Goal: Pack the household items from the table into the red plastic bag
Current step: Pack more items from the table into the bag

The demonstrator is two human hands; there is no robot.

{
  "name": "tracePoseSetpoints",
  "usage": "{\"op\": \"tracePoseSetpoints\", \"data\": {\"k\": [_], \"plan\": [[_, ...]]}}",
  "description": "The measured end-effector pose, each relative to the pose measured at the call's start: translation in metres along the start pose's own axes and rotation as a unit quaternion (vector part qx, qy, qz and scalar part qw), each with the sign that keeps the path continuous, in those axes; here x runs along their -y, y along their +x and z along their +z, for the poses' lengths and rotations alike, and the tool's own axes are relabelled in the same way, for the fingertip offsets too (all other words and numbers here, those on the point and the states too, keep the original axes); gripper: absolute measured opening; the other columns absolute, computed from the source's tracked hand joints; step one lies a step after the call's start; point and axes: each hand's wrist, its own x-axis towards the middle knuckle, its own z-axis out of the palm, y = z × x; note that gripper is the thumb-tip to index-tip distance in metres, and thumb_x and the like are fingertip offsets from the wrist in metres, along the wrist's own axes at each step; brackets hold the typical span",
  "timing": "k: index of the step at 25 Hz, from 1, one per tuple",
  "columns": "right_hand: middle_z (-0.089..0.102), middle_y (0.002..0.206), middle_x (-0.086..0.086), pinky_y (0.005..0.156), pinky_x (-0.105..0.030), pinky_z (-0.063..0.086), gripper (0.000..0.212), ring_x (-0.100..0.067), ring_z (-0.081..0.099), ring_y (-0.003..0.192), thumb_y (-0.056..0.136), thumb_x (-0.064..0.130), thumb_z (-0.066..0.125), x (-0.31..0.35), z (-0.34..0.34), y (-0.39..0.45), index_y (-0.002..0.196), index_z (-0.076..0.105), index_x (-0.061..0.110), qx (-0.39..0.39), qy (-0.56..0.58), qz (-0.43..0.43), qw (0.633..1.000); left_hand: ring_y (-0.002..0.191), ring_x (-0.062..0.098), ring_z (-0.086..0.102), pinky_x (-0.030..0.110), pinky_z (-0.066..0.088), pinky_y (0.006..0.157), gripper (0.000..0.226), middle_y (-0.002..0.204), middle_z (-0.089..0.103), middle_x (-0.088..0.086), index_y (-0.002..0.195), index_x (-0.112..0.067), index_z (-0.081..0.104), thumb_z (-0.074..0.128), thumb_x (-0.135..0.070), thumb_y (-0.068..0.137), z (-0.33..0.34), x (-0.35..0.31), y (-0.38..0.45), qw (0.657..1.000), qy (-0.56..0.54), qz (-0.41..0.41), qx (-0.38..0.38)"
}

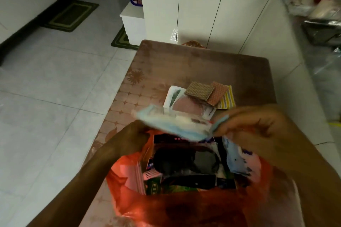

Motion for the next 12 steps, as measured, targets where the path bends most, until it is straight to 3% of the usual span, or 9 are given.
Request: {"op": "tracePoseSetpoints", "data": {"k": [2, 3, 5, 6, 8, 9, 10, 12], "plan": [[0.071, 0.101, 0.016, 0.091, -0.009, 0.043, 0.018, 0.002, 0.063, 0.095, 0.082, 0.02, 0.062, -0.003, 0.025, -0.031, 0.089, 0.077, 0.027, 0.077, -0.193, -0.001, 0.978, 0.071, -0.005, 0.065, 0.014, 0.052, 0.061, 0.04, 0.082, 0.07, -0.029, 0.108, -0.042, 0.063, 0.052, -0.01, 0.087, 0.003, -0.002, -0.001, 1.0, -0.007, -0.018, 0.008], [0.068, 0.105, 0.018, 0.091, -0.014, 0.044, 0.019, 0.002, 0.059, 0.097, 0.087, 0.025, 0.058, -0.009, 0.045, -0.041, 0.096, 0.074, 0.03, 0.116, -0.233, 0.024, 0.965, 0.065, -0.004, 0.066, 0.012, 0.05, 0.056, 0.05, 0.079, 0.07, -0.029, 0.104, -0.047, 0.062, 0.047, -0.001, 0.089, 0.003, -0.003, -0.001, 1.0, -0.008, -0.027, 0.013], [0.061, 0.118, 0.021, 0.09, -0.021, 0.048, 0.027, 0.001, 0.054, 0.103, 0.092, 0.027, 0.052, -0.023, 0.078, -0.054, 0.113, 0.067, 0.031, 0.192, -0.222, 0.066, 0.954, 0.067, -0.001, 0.067, 0.014, 0.05, 0.055, 0.068, 0.081, 0.071, -0.021, 0.093, -0.06, 0.061, 0.043, 0.006, 0.089, 0.007, -0.006, -0.001, 1.0, -0.006, -0.024, 0.004], [0.054, 0.127, 0.028, 0.096, -0.016, 0.044, 0.034, 0.003, 0.049, 0.112, 0.092, 0.025, 0.051, -0.028, 0.088, -0.056, 0.124, 0.06, 0.033, 0.218, -0.19, 0.076, 0.954, 0.072, -0.004, 0.066, 0.014, 0.05, 0.057, 0.072, 0.086, 0.068, -0.022, 0.091, -0.063, 0.06, 0.042, 0.007, 0.089, 0.011, -0.009, -0.002, 1.0, 0.004, -0.016, 0.0], [0.038, 0.132, 0.042, 0.098, 0.001, 0.024, 0.05, 0.011, 0.035, 0.125, 0.092, 0.019, 0.054, -0.031, 0.095, -0.051, 0.137, 0.046, 0.04, 0.238, -0.095, 0.111, 0.96, 0.076, -0.012, 0.062, 0.01, 0.048, 0.057, 0.068, 0.099, 0.059, -0.025, 0.104, -0.053, 0.059, 0.042, 0.011, 0.088, 0.016, -0.011, -0.004, 1.0, 0.012, 0.002, -0.02], [0.035, 0.134, 0.042, 0.1, 0.002, 0.018, 0.053, 0.014, 0.029, 0.13, 0.093, 0.019, 0.054, -0.037, 0.095, -0.047, 0.139, 0.042, 0.042, 0.226, -0.076, 0.112, 0.965, 0.076, -0.016, 0.06, 0.007, 0.047, 0.057, 0.061, 0.104, 0.057, -0.024, 0.111, -0.042, 0.058, 0.043, 0.012, 0.088, 0.018, -0.01, -0.004, 0.999, 0.018, 0.01, -0.035], [0.033, 0.141, 0.037, 0.107, -0.004, 0.012, 0.054, 0.01, 0.023, 0.137, 0.094, 0.021, 0.053, -0.049, 0.096, -0.04, 0.141, 0.038, 0.043, 0.201, -0.104, 0.101, 0.969, 0.076, -0.017, 0.059, 0.006, 0.046, 0.058, 0.057, 0.109, 0.056, -0.022, 0.115, -0.036, 0.055, 0.044, 0.012, 0.087, 0.02, -0.009, -0.004, 0.998, 0.029, 0.014, -0.05], [0.025, 0.157, 0.015, 0.12, -0.032, 0.01, 0.053, -0.011, 0.009, 0.147, 0.096, 0.035, 0.045, -0.088, 0.101, -0.027, 0.146, 0.027, 0.039, 0.15, -0.247, 0.114, 0.951, 0.078, -0.012, 0.061, 0.006, 0.047, 0.061, 0.055, 0.117, 0.057, -0.015, 0.12, -0.036, 0.05, 0.045, 0.009, 0.089, 0.023, -0.005, -0.004, 0.996, 0.049, 0.02, -0.07]]}}
